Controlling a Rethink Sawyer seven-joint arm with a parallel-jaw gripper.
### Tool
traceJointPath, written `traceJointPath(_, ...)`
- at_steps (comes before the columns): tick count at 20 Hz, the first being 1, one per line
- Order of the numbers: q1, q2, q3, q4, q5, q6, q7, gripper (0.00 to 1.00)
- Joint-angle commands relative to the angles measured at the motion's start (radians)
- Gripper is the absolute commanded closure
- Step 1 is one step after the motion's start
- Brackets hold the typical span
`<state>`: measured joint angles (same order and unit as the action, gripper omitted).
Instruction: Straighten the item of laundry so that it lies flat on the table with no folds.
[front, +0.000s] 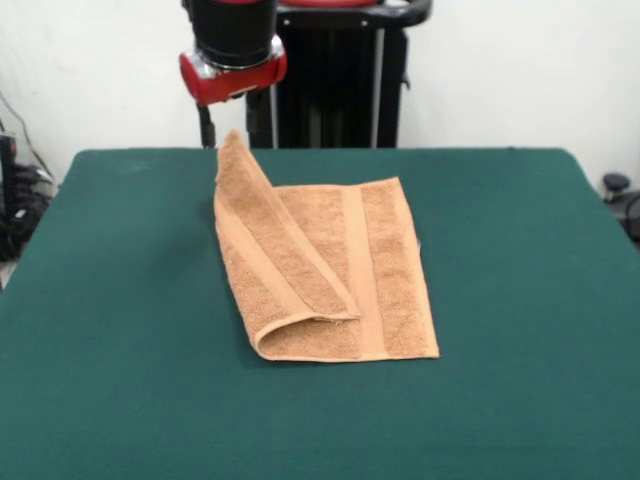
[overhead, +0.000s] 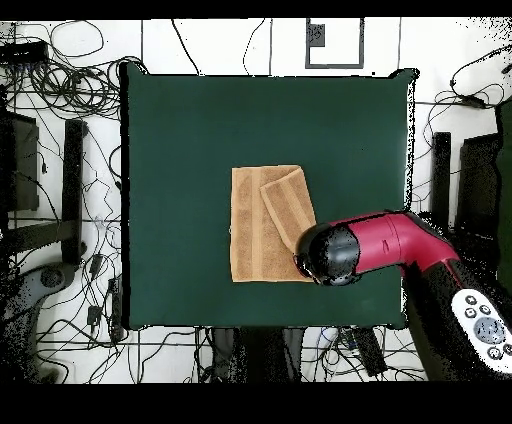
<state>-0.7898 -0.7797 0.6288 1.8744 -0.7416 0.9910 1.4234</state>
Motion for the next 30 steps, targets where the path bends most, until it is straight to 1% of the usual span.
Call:
traceJointPath(1, 0.047, 0.069, 0.035, 0.076, -0.040, -0.084, -0.092, 0.00)
traceJointPath(11, 0.057, 0.077, 0.022, 0.077, -0.060, -0.100, -0.073, 0.00)
traceJointPath(17, 0.070, 0.111, 0.003, 0.063, -0.087, -0.115, -0.066, 0.00)
traceJointPath(30, 0.072, 0.151, -0.014, 0.055, -0.119, -0.146, -0.058, 0.00)
